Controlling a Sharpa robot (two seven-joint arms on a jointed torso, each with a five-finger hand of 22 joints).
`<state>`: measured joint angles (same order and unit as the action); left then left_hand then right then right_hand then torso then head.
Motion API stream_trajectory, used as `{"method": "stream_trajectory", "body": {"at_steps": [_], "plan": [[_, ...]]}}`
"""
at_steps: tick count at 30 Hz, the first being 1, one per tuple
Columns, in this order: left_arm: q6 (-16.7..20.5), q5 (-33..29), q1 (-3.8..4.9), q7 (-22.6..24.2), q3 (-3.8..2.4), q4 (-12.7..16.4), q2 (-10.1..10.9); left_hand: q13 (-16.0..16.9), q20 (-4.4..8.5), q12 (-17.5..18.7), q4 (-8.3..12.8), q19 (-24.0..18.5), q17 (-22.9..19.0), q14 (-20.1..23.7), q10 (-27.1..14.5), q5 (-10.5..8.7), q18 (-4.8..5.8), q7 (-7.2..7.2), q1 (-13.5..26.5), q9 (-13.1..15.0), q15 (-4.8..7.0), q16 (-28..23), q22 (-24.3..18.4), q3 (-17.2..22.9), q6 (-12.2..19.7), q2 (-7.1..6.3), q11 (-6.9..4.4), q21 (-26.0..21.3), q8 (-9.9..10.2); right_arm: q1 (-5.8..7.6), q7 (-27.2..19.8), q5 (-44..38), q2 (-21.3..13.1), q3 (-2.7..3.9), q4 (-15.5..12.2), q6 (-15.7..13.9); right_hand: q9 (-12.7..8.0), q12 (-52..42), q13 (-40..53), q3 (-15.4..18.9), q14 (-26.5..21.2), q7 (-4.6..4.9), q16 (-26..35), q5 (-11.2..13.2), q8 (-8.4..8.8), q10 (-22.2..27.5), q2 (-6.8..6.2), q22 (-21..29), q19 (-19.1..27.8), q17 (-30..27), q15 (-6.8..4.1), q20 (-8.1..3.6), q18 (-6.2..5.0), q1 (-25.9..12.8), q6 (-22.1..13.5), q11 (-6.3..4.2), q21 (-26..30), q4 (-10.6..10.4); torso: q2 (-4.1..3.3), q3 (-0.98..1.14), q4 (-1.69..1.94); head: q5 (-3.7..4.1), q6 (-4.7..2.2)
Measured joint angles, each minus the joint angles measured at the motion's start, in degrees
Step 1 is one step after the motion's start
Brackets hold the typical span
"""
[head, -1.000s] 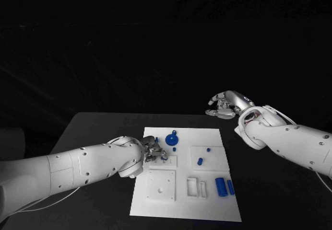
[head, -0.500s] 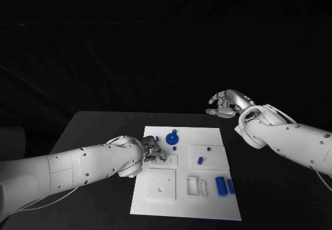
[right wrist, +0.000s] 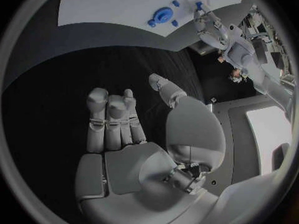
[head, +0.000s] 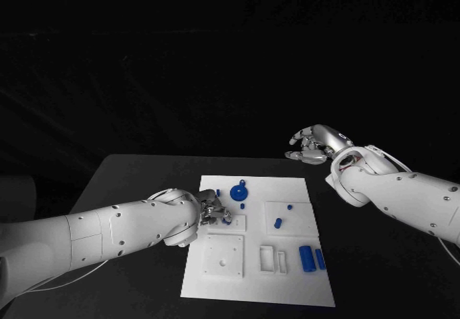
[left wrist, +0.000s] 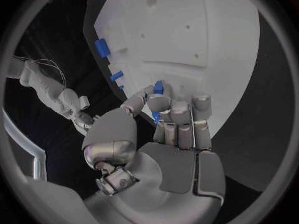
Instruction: Assemble the parts on the task board
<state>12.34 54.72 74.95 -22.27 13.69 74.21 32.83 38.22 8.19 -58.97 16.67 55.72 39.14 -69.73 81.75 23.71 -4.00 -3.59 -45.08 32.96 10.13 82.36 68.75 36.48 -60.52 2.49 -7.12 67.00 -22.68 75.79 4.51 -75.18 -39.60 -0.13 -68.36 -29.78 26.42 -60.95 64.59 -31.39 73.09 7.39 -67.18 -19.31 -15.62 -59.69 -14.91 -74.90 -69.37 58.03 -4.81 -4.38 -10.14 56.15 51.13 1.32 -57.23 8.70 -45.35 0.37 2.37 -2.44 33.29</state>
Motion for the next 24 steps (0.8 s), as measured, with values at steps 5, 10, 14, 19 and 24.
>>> {"method": "stream_trajectory", "body": {"at_steps": [5, 10, 14, 19, 24], "plan": [[-0.3, 0.1, -0.08, 0.0, -0.01, -0.1, -0.1, -0.1, 0.00, -0.3, 0.0, 0.0, -0.2, 0.0, -0.1, -0.91, 0.00, 0.00, 0.7, 2.9, 0.00, 0.2, 0.1, 0.0, 0.0, 0.00, 0.07, 0.0, 0.1, 0.00, 0.0, 0.0, 0.1, 0.00, 0.0, 0.1, 0.0, 0.0, 0.0, 0.0, 0.0, 0.06, 0.0, -0.2, 0.00, 0.0, 0.05, 0.0, 0.0, 0.0, 0.00, 0.00, 0.00, 0.1, 0.1, 0.00, 0.0, 0.0, 0.01, 0.01, -0.01, 0.04, -0.07], [-0.6, 0.2, -0.21, 0.0, -0.02, -0.1, -0.2, -0.2, 0.00, -0.3, -0.2, 0.0, -0.3, 0.0, -0.1, -1.80, 0.00, 0.00, 0.7, 6.5, 0.00, 0.2, 0.1, 0.2, 0.0, 0.00, 0.07, 0.0, 0.1, 0.00, 0.0, 0.0, 0.1, 0.00, 0.0, 0.1, 0.0, 0.0, -0.1, 0.2, 0.0, 0.06, 0.2, -0.3, 0.00, 0.0, 0.05, 0.0, 0.0, 0.0, 0.00, 0.01, 0.00, 0.1, 0.1, 0.00, 0.0, -0.2, 0.00, 0.01, -0.04, 0.01, -0.11], [-0.9, 0.4, -0.22, 0.0, -0.05, -0.1, -0.2, -0.3, 0.00, -0.5, -0.3, 0.0, -0.4, 0.0, -0.1, -2.25, 0.01, 0.00, 0.7, 7.3, 0.00, 0.2, 0.1, 0.3, 0.0, 0.00, 0.07, 0.0, 0.2, 0.00, 0.0, 0.0, 0.1, 0.00, 0.0, 0.1, 0.0, 0.0, -0.1, 0.2, 0.0, 0.06, 0.2, -0.7, 0.00, 0.0, 0.05, -0.1, 0.1, 0.0, 0.00, 0.09, 0.01, 0.1, 0.1, 0.00, 0.0, -0.2, -0.01, 0.01, -0.04, 0.00, -0.11], [-1.0, 0.7, -0.23, 0.0, -0.08, -0.1, -0.2, -0.3, 0.00, -0.5, -0.4, 0.0, -0.4, 0.0, -0.1, -2.26, 0.00, 0.00, 0.7, 7.4, -0.01, 0.2, 0.1, 0.3, 0.0, 0.00, 0.07, 0.0, 0.0, 0.00, 0.0, 0.0, 0.1, 0.00, 0.0, 0.2, 0.0, 0.0, -0.1, 0.2, 0.0, 0.05, 0.2, -0.9, 0.00, 0.0, 0.05, 0.0, 0.1, 0.0, 0.00, 0.10, 0.00, 0.1, 0.0, 0.00, 0.0, -0.2, -0.01, -0.03, -0.04, -0.01, -0.02], [-1.0, 1.0, -0.26, 0.0, -0.08, -0.1, -0.2, -0.4, 0.00, -0.5, -0.4, 0.0, -0.4, 0.0, -0.1, -2.26, 0.00, 0.00, 0.9, 7.7, -0.02, 0.4, 0.1, 0.3, 0.0, 0.22, 0.07, 0.0, -0.1, 0.00, 0.0, 0.0, 0.2, 0.00, -0.1, 0.2, 0.0, 0.0, -0.1, 0.3, 0.0, 0.04, 0.2, -0.9, 0.00, 0.0, 0.05, 0.0, 0.0, 0.0, 0.01, 0.19, 0.01, 0.1, 0.0, 0.00, 0.0, 0.0, -0.01, -0.03, -0.04, -0.03, -0.12]]}}
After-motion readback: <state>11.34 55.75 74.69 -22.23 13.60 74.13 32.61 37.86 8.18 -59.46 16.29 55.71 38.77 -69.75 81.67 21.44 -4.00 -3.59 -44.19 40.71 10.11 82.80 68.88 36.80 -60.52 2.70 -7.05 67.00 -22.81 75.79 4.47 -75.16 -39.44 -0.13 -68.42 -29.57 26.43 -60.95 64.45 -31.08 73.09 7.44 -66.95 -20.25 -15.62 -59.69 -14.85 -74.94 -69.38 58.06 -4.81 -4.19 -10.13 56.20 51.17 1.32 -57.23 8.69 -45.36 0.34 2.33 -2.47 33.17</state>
